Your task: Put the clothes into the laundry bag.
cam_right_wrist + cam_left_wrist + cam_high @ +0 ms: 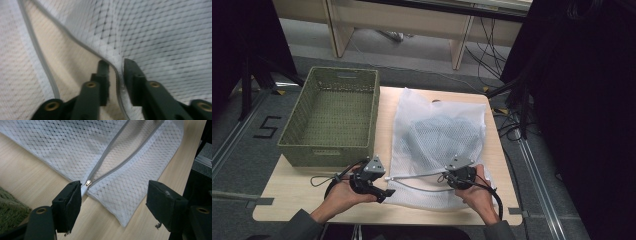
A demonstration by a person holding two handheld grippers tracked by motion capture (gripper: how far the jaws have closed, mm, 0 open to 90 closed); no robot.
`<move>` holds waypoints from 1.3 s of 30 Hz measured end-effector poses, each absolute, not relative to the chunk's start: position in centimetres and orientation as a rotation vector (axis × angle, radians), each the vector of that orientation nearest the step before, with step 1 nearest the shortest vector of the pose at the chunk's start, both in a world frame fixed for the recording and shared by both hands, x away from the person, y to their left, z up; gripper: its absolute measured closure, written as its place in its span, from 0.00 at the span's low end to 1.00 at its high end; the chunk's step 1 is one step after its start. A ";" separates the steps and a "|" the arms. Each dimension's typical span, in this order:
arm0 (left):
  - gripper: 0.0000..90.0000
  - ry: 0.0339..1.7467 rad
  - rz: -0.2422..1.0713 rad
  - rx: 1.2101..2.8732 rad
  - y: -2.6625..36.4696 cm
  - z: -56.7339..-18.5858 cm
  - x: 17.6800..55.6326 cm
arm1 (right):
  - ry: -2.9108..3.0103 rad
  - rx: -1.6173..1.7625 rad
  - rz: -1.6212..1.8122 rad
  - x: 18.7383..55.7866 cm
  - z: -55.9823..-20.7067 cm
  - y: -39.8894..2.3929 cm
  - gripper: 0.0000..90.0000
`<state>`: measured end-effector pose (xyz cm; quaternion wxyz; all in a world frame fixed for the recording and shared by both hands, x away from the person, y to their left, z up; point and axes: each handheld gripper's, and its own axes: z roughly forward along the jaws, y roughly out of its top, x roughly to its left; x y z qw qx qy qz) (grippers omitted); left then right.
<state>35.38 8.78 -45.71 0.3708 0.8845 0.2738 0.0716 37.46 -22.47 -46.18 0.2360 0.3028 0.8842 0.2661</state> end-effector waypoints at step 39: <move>0.31 0.727 0.186 2.244 9.6 -45.5 35.0 | 2.474 1.022 0.967 36.0 -45.8 -22.6 0.41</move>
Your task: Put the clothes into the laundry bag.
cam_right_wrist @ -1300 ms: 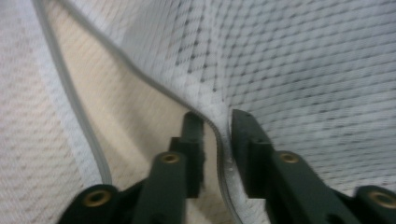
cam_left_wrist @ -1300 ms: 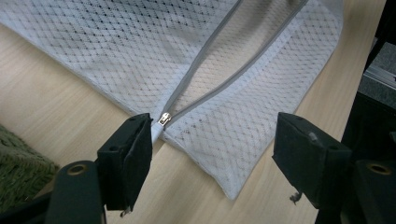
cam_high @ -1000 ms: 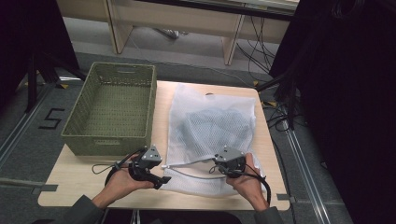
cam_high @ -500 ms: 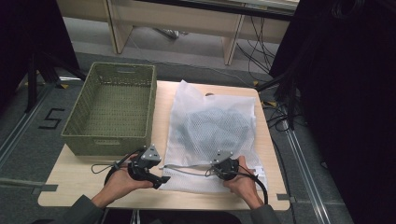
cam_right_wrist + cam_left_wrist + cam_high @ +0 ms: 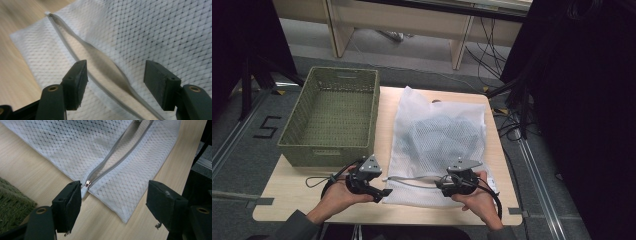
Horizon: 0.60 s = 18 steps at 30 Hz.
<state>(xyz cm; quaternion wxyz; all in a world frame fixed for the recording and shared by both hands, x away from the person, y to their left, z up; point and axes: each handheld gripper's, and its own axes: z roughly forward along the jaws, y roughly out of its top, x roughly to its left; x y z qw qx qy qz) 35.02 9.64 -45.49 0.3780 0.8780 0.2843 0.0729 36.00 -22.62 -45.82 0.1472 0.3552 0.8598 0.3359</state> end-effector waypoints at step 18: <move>0.30 0.732 0.211 2.224 11.2 -45.0 34.4 | 2.390 1.199 1.174 34.5 -45.0 -23.6 0.34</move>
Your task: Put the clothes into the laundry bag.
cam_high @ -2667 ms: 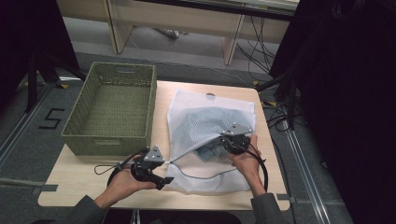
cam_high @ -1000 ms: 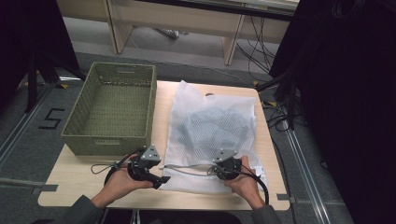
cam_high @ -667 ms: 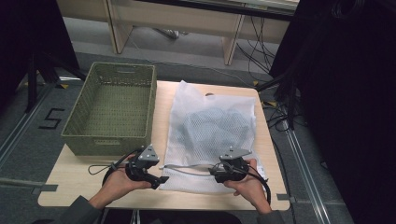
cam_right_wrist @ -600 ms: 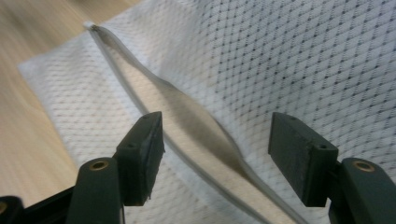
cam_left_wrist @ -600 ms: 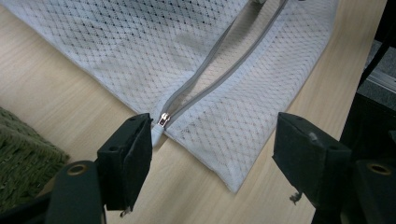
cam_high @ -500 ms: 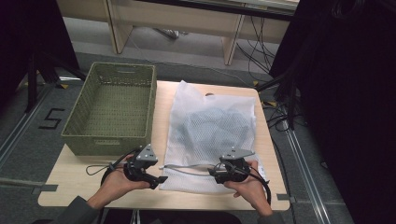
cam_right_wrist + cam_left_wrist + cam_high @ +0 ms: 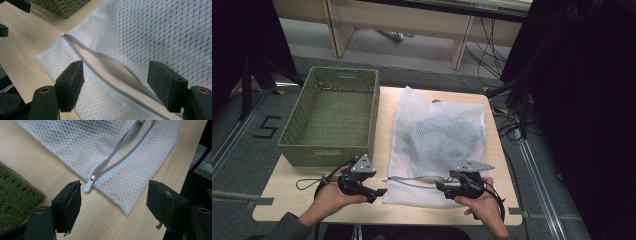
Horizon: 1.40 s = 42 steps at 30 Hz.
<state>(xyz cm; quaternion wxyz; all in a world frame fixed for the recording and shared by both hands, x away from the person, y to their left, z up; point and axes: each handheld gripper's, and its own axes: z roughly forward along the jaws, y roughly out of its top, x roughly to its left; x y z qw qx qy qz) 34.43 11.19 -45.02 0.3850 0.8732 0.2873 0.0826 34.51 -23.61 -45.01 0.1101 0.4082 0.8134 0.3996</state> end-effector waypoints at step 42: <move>0.26 0.754 0.260 2.190 13.1 -44.8 29.0 | 2.327 1.160 1.219 27.8 -44.6 -25.2 0.29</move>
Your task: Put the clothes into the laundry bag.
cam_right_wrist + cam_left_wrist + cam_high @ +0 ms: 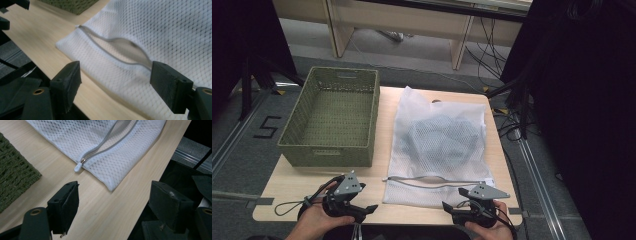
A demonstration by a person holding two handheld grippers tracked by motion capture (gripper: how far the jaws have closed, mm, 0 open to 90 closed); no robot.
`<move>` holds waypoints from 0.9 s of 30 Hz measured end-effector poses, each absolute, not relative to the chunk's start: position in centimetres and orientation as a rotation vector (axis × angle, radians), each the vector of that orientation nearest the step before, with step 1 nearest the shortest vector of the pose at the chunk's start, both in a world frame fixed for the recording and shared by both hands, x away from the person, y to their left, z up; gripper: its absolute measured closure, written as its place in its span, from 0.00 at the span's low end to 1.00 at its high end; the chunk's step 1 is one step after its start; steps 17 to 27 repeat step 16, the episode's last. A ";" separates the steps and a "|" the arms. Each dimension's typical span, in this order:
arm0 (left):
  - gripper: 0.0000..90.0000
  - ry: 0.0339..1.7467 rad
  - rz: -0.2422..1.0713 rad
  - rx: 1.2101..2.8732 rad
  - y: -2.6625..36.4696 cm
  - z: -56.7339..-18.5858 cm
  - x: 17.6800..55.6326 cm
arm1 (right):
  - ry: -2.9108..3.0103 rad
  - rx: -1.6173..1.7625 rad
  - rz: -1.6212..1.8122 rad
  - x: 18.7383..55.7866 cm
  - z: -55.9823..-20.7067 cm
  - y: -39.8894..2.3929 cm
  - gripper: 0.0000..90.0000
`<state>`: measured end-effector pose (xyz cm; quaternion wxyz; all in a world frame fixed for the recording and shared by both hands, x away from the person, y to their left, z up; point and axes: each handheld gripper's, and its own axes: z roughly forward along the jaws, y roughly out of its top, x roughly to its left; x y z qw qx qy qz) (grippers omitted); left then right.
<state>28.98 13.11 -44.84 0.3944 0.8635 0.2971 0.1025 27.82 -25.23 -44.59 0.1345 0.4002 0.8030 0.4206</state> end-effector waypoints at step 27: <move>0.26 0.773 0.269 2.189 13.5 -45.0 29.0 | 2.340 1.152 1.197 27.3 -44.7 -25.0 0.28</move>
